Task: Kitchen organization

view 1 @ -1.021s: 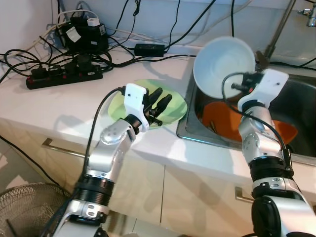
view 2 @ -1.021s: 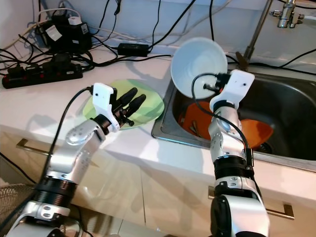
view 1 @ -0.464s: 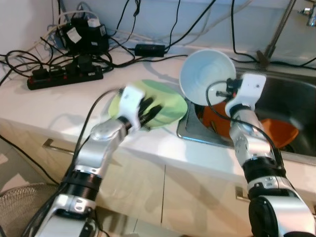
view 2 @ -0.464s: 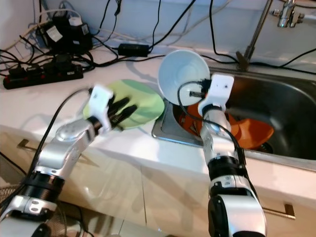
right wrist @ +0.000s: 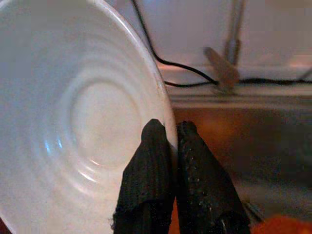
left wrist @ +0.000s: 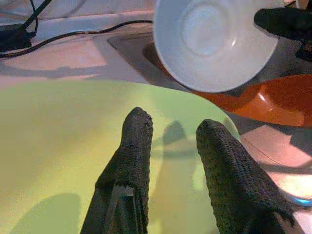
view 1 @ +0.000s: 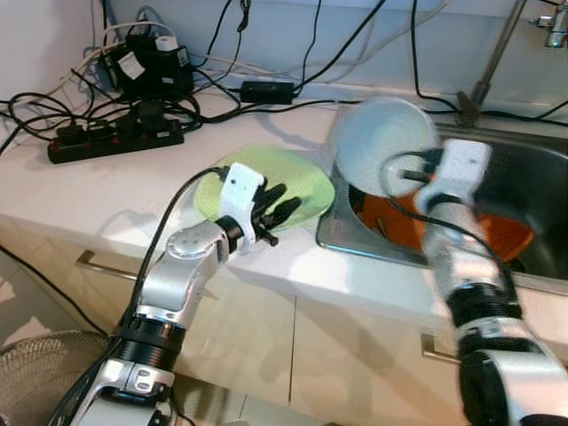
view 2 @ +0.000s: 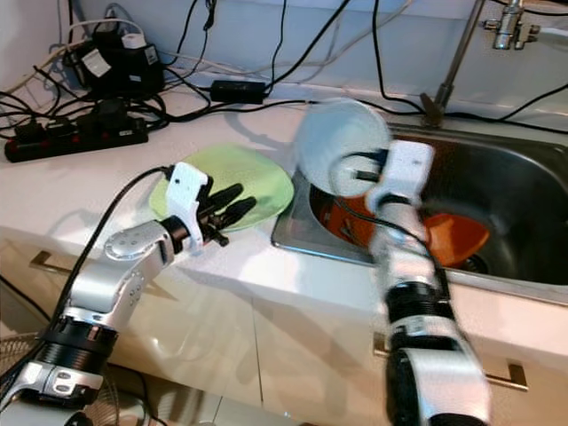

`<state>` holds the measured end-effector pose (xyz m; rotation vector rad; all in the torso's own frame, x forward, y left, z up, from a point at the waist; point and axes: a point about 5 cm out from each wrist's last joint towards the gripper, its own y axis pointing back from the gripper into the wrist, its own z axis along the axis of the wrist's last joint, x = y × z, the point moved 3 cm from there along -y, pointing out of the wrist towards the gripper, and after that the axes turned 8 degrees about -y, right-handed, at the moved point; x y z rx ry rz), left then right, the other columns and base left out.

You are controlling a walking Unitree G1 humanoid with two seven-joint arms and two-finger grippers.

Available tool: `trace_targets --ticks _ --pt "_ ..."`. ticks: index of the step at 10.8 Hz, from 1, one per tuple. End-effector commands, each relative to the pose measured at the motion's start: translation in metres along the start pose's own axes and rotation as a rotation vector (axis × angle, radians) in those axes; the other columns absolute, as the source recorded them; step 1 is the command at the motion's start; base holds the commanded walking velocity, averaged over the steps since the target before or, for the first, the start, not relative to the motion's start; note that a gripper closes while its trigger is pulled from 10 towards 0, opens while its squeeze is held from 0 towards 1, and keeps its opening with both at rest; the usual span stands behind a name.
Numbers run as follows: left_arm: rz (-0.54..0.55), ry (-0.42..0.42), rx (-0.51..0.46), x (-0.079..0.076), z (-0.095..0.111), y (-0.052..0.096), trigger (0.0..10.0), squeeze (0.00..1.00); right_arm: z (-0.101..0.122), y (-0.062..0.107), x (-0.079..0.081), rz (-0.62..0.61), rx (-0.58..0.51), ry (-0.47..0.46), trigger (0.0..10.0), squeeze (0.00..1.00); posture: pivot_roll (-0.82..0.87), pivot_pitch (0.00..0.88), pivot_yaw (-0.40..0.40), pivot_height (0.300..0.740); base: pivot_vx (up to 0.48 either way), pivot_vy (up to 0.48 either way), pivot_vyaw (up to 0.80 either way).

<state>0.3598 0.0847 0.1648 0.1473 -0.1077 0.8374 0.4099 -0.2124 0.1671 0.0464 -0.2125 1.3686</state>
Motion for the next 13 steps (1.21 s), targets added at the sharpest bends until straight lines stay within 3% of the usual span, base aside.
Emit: trace_targets --ticks 1,8,13 --pt "-0.031 0.006 -0.004 -0.005 0.003 0.001 10.0 0.0 0.017 -0.006 0.0 -0.006 -0.051 0.011 10.0 0.0 0.22 0.0 0.027 0.725 0.0 0.0 0.0" --pt "-0.126 0.005 0.021 -0.018 0.009 -0.001 10.0 0.0 -0.004 -0.004 -0.007 -0.001 0.029 0.274 10.0 0.0 0.21 0.0 0.036 0.725 0.0 0.0 0.0" --pt "-0.231 -0.06 0.032 -0.029 0.02 0.0 10.0 0.0 -0.017 -0.003 -0.013 -0.016 0.105 0.359 10.0 0.0 0.22 0.0 0.034 0.725 0.0 0.0 0.0"
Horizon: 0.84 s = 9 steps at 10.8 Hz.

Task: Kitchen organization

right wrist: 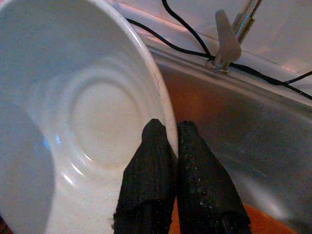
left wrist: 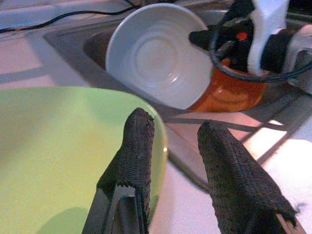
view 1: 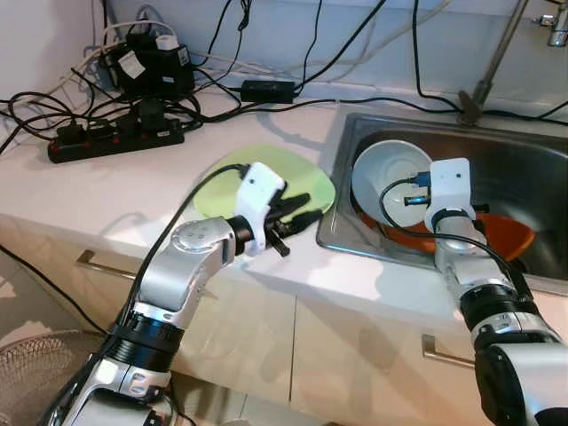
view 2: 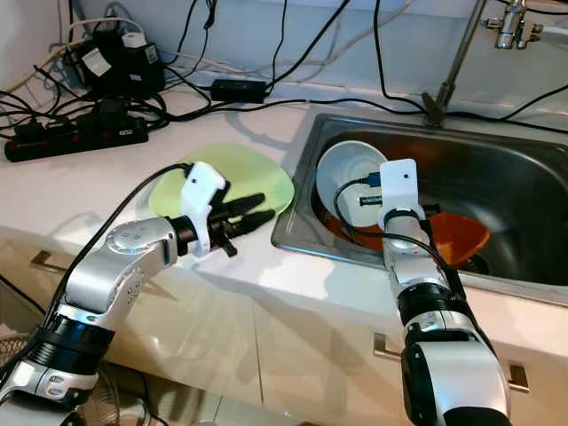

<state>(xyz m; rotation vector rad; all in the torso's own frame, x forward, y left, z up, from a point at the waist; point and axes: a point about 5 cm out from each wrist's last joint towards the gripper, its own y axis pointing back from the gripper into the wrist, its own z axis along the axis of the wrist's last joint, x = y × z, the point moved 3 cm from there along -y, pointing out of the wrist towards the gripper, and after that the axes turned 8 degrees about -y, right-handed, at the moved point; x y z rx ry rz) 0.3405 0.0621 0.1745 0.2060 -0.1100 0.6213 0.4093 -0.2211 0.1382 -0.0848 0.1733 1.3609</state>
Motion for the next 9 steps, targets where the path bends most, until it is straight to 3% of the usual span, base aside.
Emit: trace_targets --ticks 1,5,6,7,8,9 --pt "-0.024 -0.031 0.001 -0.002 0.007 -0.001 10.0 0.0 0.005 -0.003 0.001 0.005 0.0 0.021 10.0 0.0 0.22 0.0 0.032 0.725 0.0 0.0 0.0" --pt "-0.061 -0.045 0.022 -0.008 0.004 0.001 10.0 0.0 -0.004 -0.002 0.01 0.052 0.054 0.054 10.0 0.0 0.23 0.0 0.028 0.725 0.0 0.0 0.0" --pt "-0.074 -0.042 0.032 -0.01 0.002 0.001 10.0 0.0 -0.007 -0.002 0.014 0.071 0.075 0.065 10.0 0.78 0.23 0.0 0.026 0.725 0.0 0.0 0.0" --pt "-0.082 -0.043 0.037 -0.011 0.001 0.001 10.0 0.0 -0.008 -0.002 0.015 0.077 0.08 0.069 10.0 0.95 0.23 0.0 0.025 0.725 0.0 0.0 0.0" --pt "-0.085 -0.042 0.037 -0.012 0.001 0.001 10.0 0.0 -0.007 -0.002 0.017 0.083 0.082 0.073 10.0 0.89 0.23 0.0 0.025 0.725 0.0 0.0 0.0" --pt "-0.086 -0.041 0.036 -0.012 0.001 0.001 10.0 0.0 -0.005 -0.002 0.019 0.086 0.079 0.072 10.0 0.0 0.23 0.0 0.024 0.725 0.0 0.0 0.0"
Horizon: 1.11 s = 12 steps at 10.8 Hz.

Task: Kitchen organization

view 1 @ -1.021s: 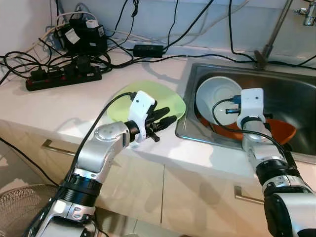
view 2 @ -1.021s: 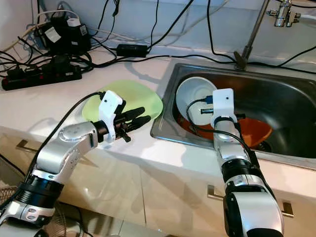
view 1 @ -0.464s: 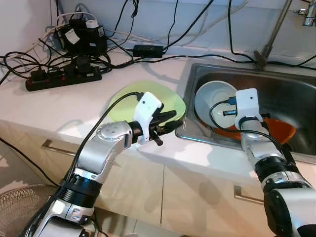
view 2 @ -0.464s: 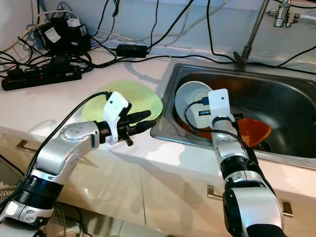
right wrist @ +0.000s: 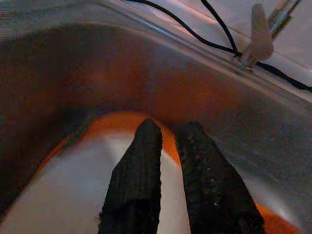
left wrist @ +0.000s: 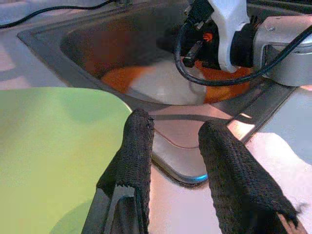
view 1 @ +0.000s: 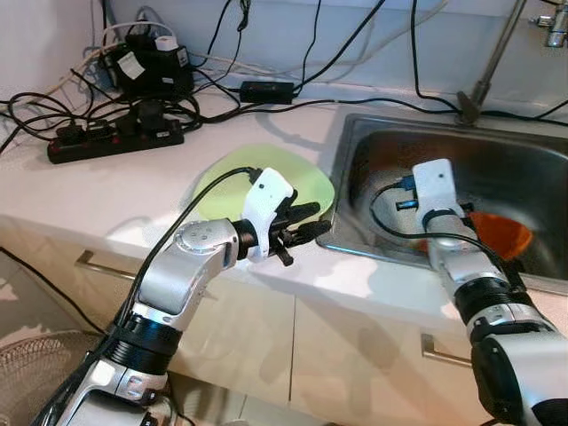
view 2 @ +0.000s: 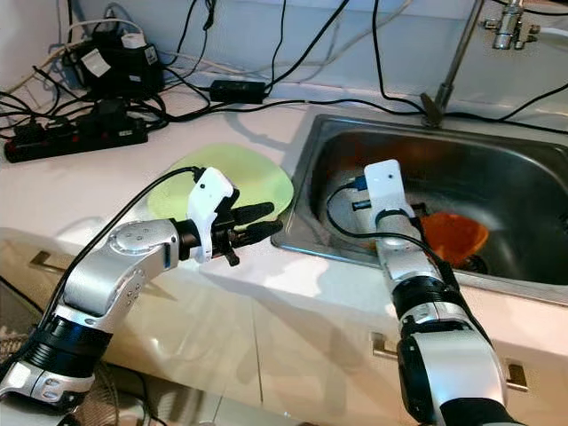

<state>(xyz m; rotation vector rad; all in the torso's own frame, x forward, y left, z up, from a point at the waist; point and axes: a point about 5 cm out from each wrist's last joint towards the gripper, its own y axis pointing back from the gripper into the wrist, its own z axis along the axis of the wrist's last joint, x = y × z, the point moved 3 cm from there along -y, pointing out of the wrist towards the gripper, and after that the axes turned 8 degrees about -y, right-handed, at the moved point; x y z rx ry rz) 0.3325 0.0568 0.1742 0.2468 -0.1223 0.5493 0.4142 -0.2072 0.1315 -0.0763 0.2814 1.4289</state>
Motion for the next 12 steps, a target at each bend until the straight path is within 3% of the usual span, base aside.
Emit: trace_targets --ticks 1,4,6,8,9,10,11,12 --pt "-0.016 -0.011 0.007 -0.003 0.0 0.0 10.0 0.0 0.0 -0.001 0.004 0.012 0.016 0.0 10.0 0.0 0.23 0.0 0.024 0.725 0.0 0.0 0.0" --pt "0.025 -0.017 0.004 0.001 0.0 0.001 10.0 0.0 0.003 -0.001 0.004 0.011 0.001 -0.008 10.0 0.0 0.23 0.0 0.023 0.725 0.0 0.0 0.0" --pt "0.186 -0.034 -0.102 0.021 0.015 0.006 10.0 0.0 0.016 -0.001 0.008 0.016 -0.066 -0.071 10.0 0.0 0.24 0.0 0.025 0.725 0.0 0.0 0.0" --pt "0.316 -0.105 -0.181 0.035 0.026 0.026 10.0 0.0 0.048 0.002 0.023 0.091 -0.223 -0.234 10.0 0.0 0.25 0.0 0.028 0.725 0.0 0.0 0.0" --pt "0.281 -0.149 -0.153 0.027 0.018 0.037 10.0 0.0 0.054 0.005 0.03 0.111 -0.255 -0.286 10.0 0.0 0.26 0.0 0.029 0.725 0.0 0.0 0.0" --pt "0.196 -0.171 -0.107 0.016 0.008 0.042 10.0 0.2 0.052 0.007 0.037 0.129 -0.255 -0.3 10.0 0.0 0.27 0.0 0.028 0.725 0.0 0.0 0.0" --pt "0.138 -0.204 -0.101 0.011 0.008 0.046 10.0 1.0 0.048 0.008 0.042 0.14 -0.241 -0.31 10.0 0.0 0.28 0.0 0.028 0.725 0.0 0.0 0.0" --pt "0.096 -0.251 -0.078 0.004 0.006 0.057 10.0 1.0 0.046 0.009 0.045 0.149 -0.235 -0.318 10.0 0.0 0.29 0.0 0.027 0.725 0.0 0.0 0.0"
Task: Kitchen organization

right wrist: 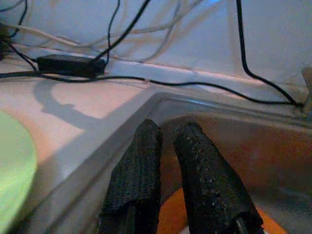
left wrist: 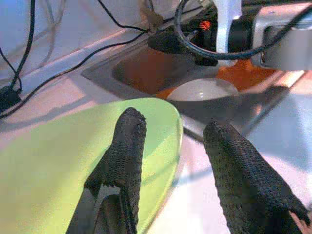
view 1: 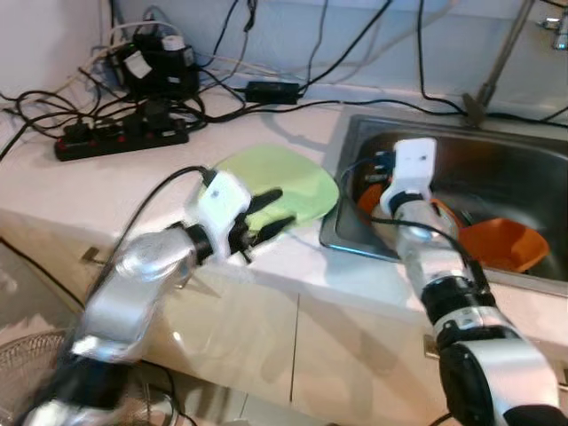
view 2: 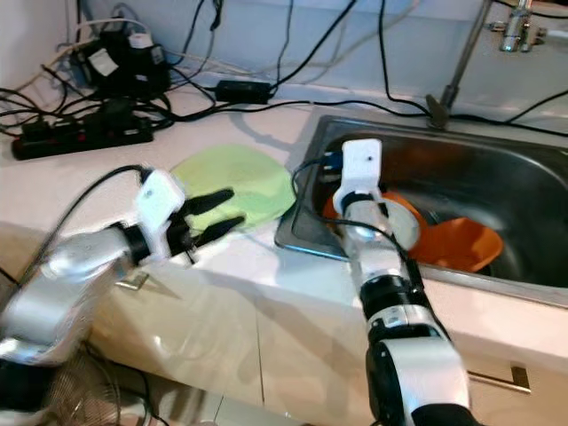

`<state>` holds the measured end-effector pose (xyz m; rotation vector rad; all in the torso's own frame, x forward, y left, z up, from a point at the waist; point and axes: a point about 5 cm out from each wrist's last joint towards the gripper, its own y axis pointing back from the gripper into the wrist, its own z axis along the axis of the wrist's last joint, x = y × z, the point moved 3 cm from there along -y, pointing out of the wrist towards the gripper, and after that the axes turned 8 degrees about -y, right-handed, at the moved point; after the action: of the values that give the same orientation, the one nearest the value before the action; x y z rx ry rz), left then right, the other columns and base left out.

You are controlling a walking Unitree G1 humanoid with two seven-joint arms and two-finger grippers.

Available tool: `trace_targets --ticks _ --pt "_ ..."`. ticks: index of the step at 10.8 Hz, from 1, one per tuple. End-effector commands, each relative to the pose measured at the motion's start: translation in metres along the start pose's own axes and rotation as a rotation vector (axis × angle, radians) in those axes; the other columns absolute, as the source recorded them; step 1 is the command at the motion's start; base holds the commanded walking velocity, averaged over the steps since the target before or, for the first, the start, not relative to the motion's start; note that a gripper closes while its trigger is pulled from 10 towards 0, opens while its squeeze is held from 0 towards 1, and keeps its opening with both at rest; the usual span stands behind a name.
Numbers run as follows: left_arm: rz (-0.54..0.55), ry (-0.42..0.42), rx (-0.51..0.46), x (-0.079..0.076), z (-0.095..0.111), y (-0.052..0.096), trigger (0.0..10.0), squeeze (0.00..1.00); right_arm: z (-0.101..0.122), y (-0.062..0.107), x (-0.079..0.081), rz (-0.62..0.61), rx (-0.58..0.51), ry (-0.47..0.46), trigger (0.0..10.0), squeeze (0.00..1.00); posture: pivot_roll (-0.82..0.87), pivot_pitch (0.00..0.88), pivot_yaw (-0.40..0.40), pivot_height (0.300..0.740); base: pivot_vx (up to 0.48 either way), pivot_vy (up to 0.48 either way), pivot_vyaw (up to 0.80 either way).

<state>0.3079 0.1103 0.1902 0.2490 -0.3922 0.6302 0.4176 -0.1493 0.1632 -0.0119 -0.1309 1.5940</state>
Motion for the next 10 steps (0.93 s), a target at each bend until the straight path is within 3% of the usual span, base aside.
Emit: trace_targets --ticks 1,2,4,7,9,10 --pt "-0.029 -0.032 0.004 -0.004 0.003 0.0 10.0 1.0 0.002 0.001 -0.002 0.002 -0.01 -0.005 10.0 0.0 0.29 0.0 0.028 0.725 0.0 0.0 0.0" --pt "-0.054 -0.099 0.054 -0.003 0.001 0.003 10.0 0.0 0.001 0.001 -0.001 0.0 -0.009 -0.012 10.0 0.0 0.29 0.0 0.032 0.725 0.0 0.0 0.0" --pt "-0.078 -0.278 0.166 0.006 -0.004 0.0 10.0 0.0 0.002 0.001 -0.001 -0.003 -0.014 -0.017 10.0 0.0 0.28 0.0 0.042 0.725 0.0 0.0 0.0" --pt "-0.106 -0.466 0.272 0.011 -0.013 -0.007 10.0 0.0 0.001 0.002 -0.002 -0.013 -0.016 -0.02 10.0 0.0 0.27 0.0 0.049 0.725 0.0 0.0 0.0" --pt "-0.15 -0.486 0.289 0.008 -0.015 -0.006 10.0 0.0 0.001 0.002 -0.003 -0.015 -0.018 -0.02 10.0 0.0 0.27 0.0 0.052 0.725 0.0 0.0 0.0" --pt "-0.165 -0.535 0.341 0.011 -0.022 -0.003 10.0 0.0 0.0 0.003 -0.003 -0.015 -0.013 -0.019 10.0 0.0 0.27 0.0 0.053 0.725 0.0 0.0 0.0"
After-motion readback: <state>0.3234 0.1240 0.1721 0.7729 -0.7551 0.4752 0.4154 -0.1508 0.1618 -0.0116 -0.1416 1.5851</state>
